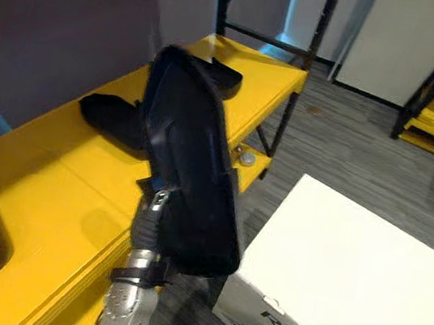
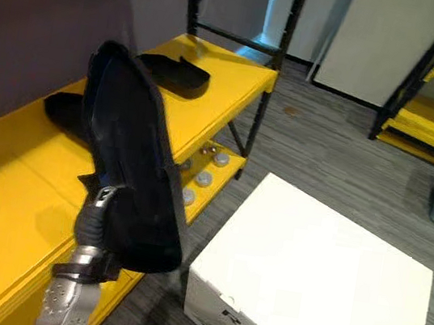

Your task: Walk over and take plastic housings, then place them on the shelf

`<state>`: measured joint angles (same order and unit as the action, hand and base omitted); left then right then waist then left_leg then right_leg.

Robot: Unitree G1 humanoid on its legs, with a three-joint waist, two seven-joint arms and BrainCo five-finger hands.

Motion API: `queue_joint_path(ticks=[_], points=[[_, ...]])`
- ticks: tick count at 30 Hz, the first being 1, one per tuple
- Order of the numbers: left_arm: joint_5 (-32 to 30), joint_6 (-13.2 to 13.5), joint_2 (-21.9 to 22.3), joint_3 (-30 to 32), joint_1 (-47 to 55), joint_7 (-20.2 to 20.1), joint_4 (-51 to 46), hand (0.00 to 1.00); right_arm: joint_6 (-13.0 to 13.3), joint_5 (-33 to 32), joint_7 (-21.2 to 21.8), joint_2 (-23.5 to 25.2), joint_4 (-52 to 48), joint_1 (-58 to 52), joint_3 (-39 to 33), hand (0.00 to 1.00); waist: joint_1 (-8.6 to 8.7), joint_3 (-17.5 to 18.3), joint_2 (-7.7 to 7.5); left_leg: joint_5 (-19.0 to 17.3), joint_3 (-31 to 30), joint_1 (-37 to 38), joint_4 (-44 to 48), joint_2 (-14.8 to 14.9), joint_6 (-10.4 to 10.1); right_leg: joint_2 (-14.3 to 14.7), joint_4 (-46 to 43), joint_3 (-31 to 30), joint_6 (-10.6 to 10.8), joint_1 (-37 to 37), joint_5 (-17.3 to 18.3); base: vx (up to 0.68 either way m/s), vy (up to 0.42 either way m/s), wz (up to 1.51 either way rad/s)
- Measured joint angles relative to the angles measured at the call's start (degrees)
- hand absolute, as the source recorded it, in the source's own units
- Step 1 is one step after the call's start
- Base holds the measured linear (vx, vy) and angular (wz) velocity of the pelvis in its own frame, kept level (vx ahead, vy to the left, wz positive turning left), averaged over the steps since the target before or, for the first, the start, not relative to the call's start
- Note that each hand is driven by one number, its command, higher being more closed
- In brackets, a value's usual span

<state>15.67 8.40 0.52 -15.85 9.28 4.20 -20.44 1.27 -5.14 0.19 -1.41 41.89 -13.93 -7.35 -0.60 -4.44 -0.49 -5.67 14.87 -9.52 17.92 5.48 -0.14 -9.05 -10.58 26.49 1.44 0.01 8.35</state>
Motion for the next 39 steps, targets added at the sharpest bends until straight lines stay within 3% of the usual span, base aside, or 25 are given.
queue_joint_path(ticks=[1, 2, 3, 4, 6, 9, 12, 13, 14, 15, 17, 18, 20, 21, 22, 23, 24, 26, 29, 31, 34, 39], points=[[0.0, 0.1, -0.1, -0.8, -1.7, 0.0, 0.7, 1.00, 0.2, 0.0, 0.0, 0.3, 0.7, 0.2, 0.3, 0.00, 1.65, 0.6, -0.49, -1.1, -0.1, 1.8, -3.0, -0.4, 2.7, -1.2, 1.4, 2.5, 0.7, 0.2, -1.2, -0.12, 0.085, 1.68], [0.0, 0.4, -0.3, -2.0, -4.4, 0.0, 2.5, 1.00, 0.4, 0.0, 0.0, 0.1, 1.8, 1.0, 0.7, 0.00, 2.05, 1.1, 0.32, -4.2, 4.8, 2.5, -1.2, 1.3, 3.4, -1.9, 1.7, 5.8, 1.5, 0.2, -2.6, -0.04, 0.124, 1.54], [0.0, 0.6, 0.2, -3.5, -7.9, 0.2, 5.3, 1.00, 0.5, -0.2, -0.1, -0.1, 1.8, 1.2, 0.3, 0.00, 2.33, 1.6, 1.57, -4.3, 11.3, 5.2, -3.2, 3.9, -0.7, -2.5, 0.8, 8.9, 2.0, 0.1, -3.0, 0.01, 0.171, 1.67], [0.0, 0.4, 0.3, -4.7, -11.0, 0.2, 8.4, 1.00, 0.7, -0.1, -0.2, 0.0, 3.1, 2.6, -1.0, 0.00, 3.17, 1.1, 1.90, -0.9, 12.5, 6.6, -7.5, 1.6, -1.6, -4.5, 0.6, 11.3, 2.0, 0.9, -4.1, 0.02, 0.211, 1.34], [0.0, 0.3, 0.0, -5.5, -11.6, 0.4, 9.6, 1.00, 1.0, -0.1, -0.2, 0.3, 3.9, 2.7, -1.6, 0.00, 3.03, 0.8, 1.43, 0.4, 10.5, 8.0, -10.5, -1.2, -0.4, -5.5, 2.6, 13.5, 2.7, 3.4, -5.4, -0.04, 0.275, 0.84], [0.0, 0.3, -0.6, -5.8, -11.2, 0.3, 9.6, 1.00, 1.1, -0.1, -0.4, 0.1, 5.0, 2.8, -1.7, 0.00, 2.61, 0.8, 1.31, 0.5, 8.2, 7.1, -10.2, -3.0, -0.2, -6.9, 3.1, 14.1, 3.2, 4.2, -7.5, -0.04, 0.185, 0.52], [0.0, 0.3, -1.1, -6.0, -10.6, -0.2, 9.6, 1.00, 1.1, -0.1, -0.2, -0.5, 5.6, 3.5, -1.7, 0.00, 2.44, 0.0, 1.44, -1.2, 4.7, 5.9, -9.1, -4.1, 1.0, -9.6, -2.6, 14.7, 3.1, 3.8, -7.6, -0.03, 0.166, 0.64], [0.0, 0.2, -1.3, -6.7, -10.0, -0.7, 9.6, 1.00, 1.1, -0.1, -0.1, -1.0, 5.3, 3.5, -1.7, 0.00, 2.70, -0.4, 1.41, -1.4, 2.0, 6.5, -8.9, -4.9, 2.0, -11.6, -10.6, 8.2, 0.3, 1.7, -7.4, 0.00, 0.144, 0.73], [0.0, 0.2, -1.4, -7.2, -9.8, -0.8, 9.6, 1.00, 1.1, -0.2, -0.1, -1.2, 5.0, 3.5, -1.8, 0.00, 2.75, -0.7, 1.55, -1.4, 0.7, 6.9, -8.7, -4.9, 2.5, -11.5, -14.2, 3.9, -1.8, -0.4, -6.6, 0.02, 0.181, 1.07], [0.0, 0.2, -1.9, -7.5, -9.6, -0.9, 9.7, 1.00, 1.2, -0.4, 0.0, -1.2, 4.6, 3.5, -1.8, 0.00, 3.08, -1.1, 2.05, -1.5, -2.3, 6.7, -8.1, -4.6, 2.8, -8.0, -16.9, -6.4, -0.4, -2.7, -2.2, 0.04, 0.066, 0.90], [-0.1, 0.2, -2.0, -7.4, -9.7, -0.7, 9.8, 1.00, 1.2, -0.4, 0.1, -1.1, 4.2, 3.5, -1.6, 0.00, 3.13, -1.5, 1.63, -1.0, -6.7, 6.7, -8.2, -4.8, 3.4, -2.0, -16.9, -16.5, 0.5, -4.5, 2.6, 0.05, -0.037, 1.25], [-0.1, 0.2, -2.0, -6.8, -9.6, -0.4, 9.8, 1.00, 1.2, -0.5, 0.1, -0.9, 4.0, 3.5, -1.7, 0.00, 2.98, -1.7, 1.43, -0.7, -9.6, 6.8, -8.3, -5.3, 3.6, 0.9, -16.9, -20.5, 0.6, -6.0, 4.0, 0.05, -0.076, 1.31], [-0.3, 0.3, -2.0, -5.8, -9.4, 0.6, 9.8, 1.00, 1.2, -1.3, -0.1, -0.8, 3.6, 3.3, -1.6, 0.00, 3.19, -1.7, 1.02, -0.3, -14.5, 6.7, -8.2, -6.6, 3.1, 3.9, -16.1, -25.1, 1.4, -8.0, 4.2, 0.06, -0.144, 1.53], [-0.8, 0.5, -2.1, -5.1, -8.8, 0.9, 9.7, 1.00, 1.3, -1.4, -0.1, -0.6, 3.3, 2.8, -1.5, 0.00, 3.07, -1.5, 0.04, -0.3, -17.4, 6.5, -8.0, -8.3, 2.8, 3.7, -12.9, -26.6, 1.6, -7.8, 4.1, 0.07, -0.188, 1.61], [-1.4, 0.6, -2.1, -4.5, -8.2, 0.9, 9.4, 1.00, 1.3, -1.3, -0.1, -0.4, 3.4, 2.5, -1.4, 0.00, 2.79, -1.4, -1.06, -0.5, -18.3, 6.7, -8.0, -9.2, 2.7, 2.8, -10.7, -26.4, 1.1, -7.5, 3.1, 0.08, -0.223, 1.35], [-1.8, 0.7, -2.2, -3.3, -7.1, 0.9, 8.4, 1.00, 1.3, -1.4, 0.0, 0.3, 3.5, 2.0, -1.0, 0.00, 1.92, -1.4, -2.71, -1.6, -17.4, 6.6, -7.4, -10.0, 2.8, 0.8, -8.0, -25.1, 2.5, -6.9, 0.9, 0.14, -0.256, 1.31], [-2.6, 0.9, -1.2, -0.8, -3.7, 1.5, 6.9, 1.00, 1.3, -1.9, 0.0, 0.6, 3.4, 2.2, -0.6, 0.00, 1.74, -1.2, -1.66, -3.7, -14.7, 4.6, -4.1, -6.8, 1.5, 0.9, -6.2, -20.1, 2.5, -5.0, 1.1, 0.14, -0.261, 1.32], [-2.7, 1.0, -0.2, 1.0, -1.2, 1.7, 5.0, 1.00, 1.3, -2.1, 0.2, 0.1, 3.4, 2.4, -0.4, 0.00, 1.28, -0.7, -0.32, -3.2, -12.3, 2.0, -1.7, -2.9, -0.6, 1.7, -4.8, -15.0, 2.4, -3.5, 1.0, 0.16, -0.176, 1.29], [-2.6, 1.1, 1.2, 5.5, 0.7, 2.1, 3.1, 1.00, 1.3, -2.1, 0.2, 0.1, 3.4, 2.5, -0.4, 0.00, -0.68, -0.8, -0.53, -2.2, -13.0, 2.0, -3.2, -2.7, -1.4, 1.7, -3.7, -11.3, 2.4, -1.1, 1.0, 0.14, -0.055, 0.78], [-2.5, 1.3, 0.8, 8.2, 0.8, 2.7, 2.5, 1.00, 1.4, -2.3, 0.2, 0.2, 3.5, 2.6, -0.6, 0.00, -0.21, -1.0, -1.51, -0.2, -11.4, 1.9, -4.4, -3.6, -1.4, 0.4, -2.8, -8.5, 2.3, 0.8, 1.0, 0.13, 0.042, 0.95], [-2.6, 1.9, -0.3, 8.9, 0.8, 3.0, 2.5, 1.00, 1.4, -2.3, 0.2, 0.4, 5.6, 3.8, -1.0, 0.00, -0.43, -0.7, -2.52, 0.3, -0.4, 2.1, -6.6, -3.2, -0.1, -1.1, -1.2, -6.9, 2.3, 1.9, 1.0, 0.09, 0.126, 0.50], [-7.2, 1.6, -4.5, 14.3, 0.7, 3.1, 4.4, 1.00, 1.4, -2.3, 0.3, 1.0, 8.8, 5.1, -2.4, 0.00, 1.17, -0.3, -2.60, 2.2, -0.5, 5.4, -9.3, -3.9, 0.9, -0.7, -0.2, -7.1, 1.8, 4.5, -2.2, 0.07, 0.101, 0.12]])
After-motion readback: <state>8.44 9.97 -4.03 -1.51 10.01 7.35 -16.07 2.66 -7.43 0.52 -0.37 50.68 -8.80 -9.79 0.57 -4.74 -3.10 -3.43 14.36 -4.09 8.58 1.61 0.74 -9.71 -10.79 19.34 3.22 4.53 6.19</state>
